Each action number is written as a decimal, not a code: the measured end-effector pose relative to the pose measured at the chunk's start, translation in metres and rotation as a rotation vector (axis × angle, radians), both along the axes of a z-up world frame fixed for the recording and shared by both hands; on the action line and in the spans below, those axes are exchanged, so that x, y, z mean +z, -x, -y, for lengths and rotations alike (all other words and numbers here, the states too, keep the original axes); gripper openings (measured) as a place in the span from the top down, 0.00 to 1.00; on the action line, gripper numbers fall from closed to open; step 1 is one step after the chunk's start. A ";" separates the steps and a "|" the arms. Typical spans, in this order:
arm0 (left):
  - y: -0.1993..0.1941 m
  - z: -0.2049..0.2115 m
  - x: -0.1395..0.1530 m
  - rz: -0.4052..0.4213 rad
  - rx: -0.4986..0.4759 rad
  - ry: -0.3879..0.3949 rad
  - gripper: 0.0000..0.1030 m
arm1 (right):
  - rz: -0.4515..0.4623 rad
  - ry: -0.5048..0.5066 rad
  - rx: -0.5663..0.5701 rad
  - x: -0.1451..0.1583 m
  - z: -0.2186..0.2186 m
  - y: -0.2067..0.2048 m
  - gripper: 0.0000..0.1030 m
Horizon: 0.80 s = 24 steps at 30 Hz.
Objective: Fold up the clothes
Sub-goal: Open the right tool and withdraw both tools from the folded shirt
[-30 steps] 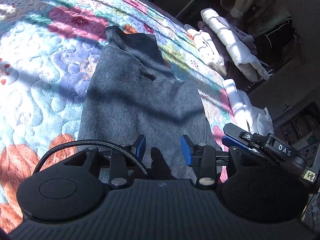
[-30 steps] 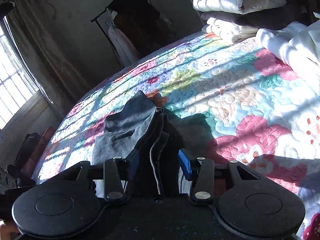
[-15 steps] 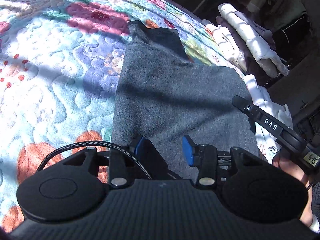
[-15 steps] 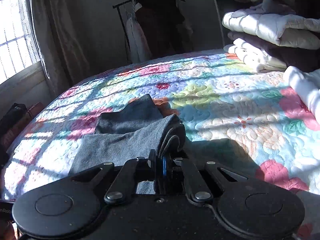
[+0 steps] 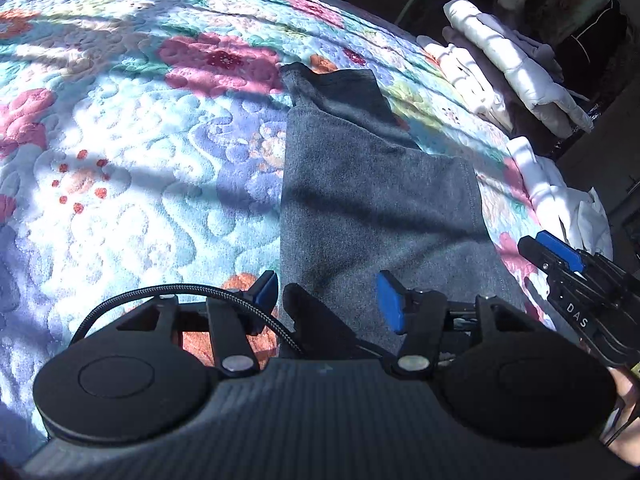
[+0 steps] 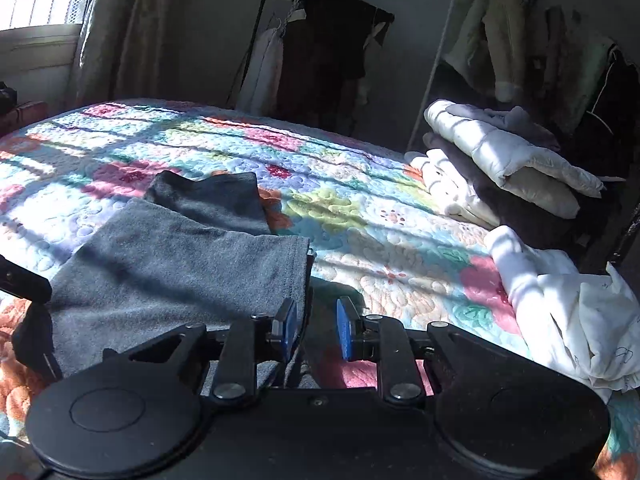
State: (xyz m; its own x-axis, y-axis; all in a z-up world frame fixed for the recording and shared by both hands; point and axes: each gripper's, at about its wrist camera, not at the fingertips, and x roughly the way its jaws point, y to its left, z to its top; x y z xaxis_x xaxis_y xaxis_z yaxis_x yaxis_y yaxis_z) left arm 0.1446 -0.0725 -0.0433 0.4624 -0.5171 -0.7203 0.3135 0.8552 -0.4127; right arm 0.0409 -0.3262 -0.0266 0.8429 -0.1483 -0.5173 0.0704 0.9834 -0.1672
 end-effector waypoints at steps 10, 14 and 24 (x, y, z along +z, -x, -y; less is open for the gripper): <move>0.009 0.012 -0.021 -0.037 -0.056 -0.166 0.50 | -0.230 0.153 0.080 -0.054 -0.034 0.000 0.66; 0.012 0.013 -0.020 -0.035 -0.066 -0.184 0.49 | -0.248 0.101 0.030 -0.050 -0.020 0.003 0.56; 0.019 0.021 -0.017 -0.031 -0.098 -0.242 0.48 | -0.283 -0.122 -0.034 -0.031 -0.001 0.012 0.49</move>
